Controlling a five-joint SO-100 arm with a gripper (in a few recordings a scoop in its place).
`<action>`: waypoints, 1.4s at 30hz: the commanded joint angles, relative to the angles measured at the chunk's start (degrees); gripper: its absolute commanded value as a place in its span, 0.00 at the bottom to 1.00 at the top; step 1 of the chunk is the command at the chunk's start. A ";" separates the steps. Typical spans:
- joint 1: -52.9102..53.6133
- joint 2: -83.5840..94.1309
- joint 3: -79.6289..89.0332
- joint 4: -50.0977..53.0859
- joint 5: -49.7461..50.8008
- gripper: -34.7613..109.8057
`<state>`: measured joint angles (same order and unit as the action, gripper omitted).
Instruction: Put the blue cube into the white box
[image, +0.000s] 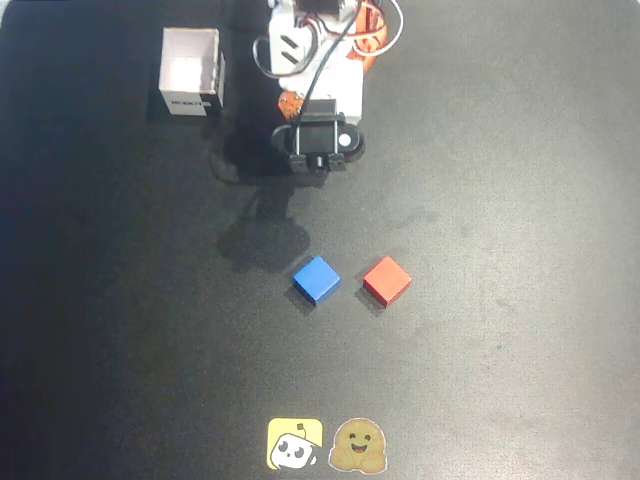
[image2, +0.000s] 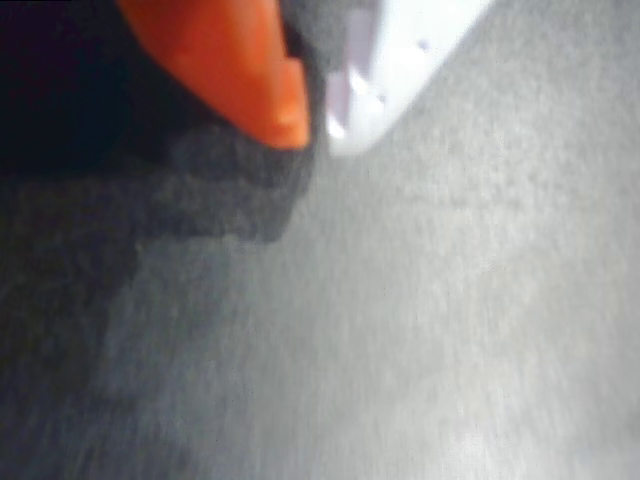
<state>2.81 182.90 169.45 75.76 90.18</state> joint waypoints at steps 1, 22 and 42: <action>-0.26 0.26 -0.97 -2.46 -0.35 0.24; 4.13 -55.46 -44.82 -13.71 -14.06 0.24; -0.26 -72.07 -55.99 -19.78 -37.44 0.26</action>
<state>2.99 110.83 116.28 56.60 55.46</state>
